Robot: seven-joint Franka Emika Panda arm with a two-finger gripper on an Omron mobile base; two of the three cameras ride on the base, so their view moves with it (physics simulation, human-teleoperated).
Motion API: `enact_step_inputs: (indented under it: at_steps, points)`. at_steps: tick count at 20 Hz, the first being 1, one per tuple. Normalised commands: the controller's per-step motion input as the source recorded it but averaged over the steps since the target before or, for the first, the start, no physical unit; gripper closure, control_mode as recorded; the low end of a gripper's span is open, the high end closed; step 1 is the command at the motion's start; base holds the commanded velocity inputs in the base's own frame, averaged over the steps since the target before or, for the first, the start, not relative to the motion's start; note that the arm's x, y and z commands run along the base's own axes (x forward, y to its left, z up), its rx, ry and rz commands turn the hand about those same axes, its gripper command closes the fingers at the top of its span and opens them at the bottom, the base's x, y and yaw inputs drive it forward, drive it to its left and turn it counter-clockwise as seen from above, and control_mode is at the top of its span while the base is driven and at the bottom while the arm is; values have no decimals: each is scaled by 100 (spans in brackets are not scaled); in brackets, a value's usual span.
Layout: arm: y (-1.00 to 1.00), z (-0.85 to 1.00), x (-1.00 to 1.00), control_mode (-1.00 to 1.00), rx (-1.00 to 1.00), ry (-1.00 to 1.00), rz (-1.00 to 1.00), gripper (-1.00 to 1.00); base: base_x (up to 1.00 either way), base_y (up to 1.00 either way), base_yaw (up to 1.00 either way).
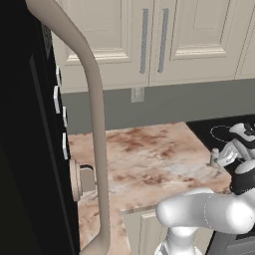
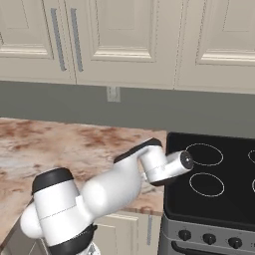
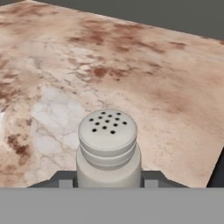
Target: Take 2 condiments from the cabinet and move them on the counter near the stove.Make sure the condiments are lined up with each other, next to each other.
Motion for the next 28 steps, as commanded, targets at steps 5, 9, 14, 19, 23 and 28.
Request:
enact_step_inputs:
  at_steps: [5, 9, 14, 19, 23, 28]
  points:
    - [-4, -15, 1, -100, 1, 0, 0, 100, 0, 0, 0]
    - [-1, -8, 0, -100, 0, 0, 0, 100, 0, 0, 0]
    - [0, -14, 0, -100, 0, -1, 0, -100, 0, 0, 0]
    - [0, -13, 0, -100, 0, -7, 0, -100, 0, 0, 0]
    - [0, -9, 0, -100, 0, -16, 0, -100, 0, 0, 0]
    - [0, 8, 0, -100, 0, -22, 0, -100, 0, 0, 0]
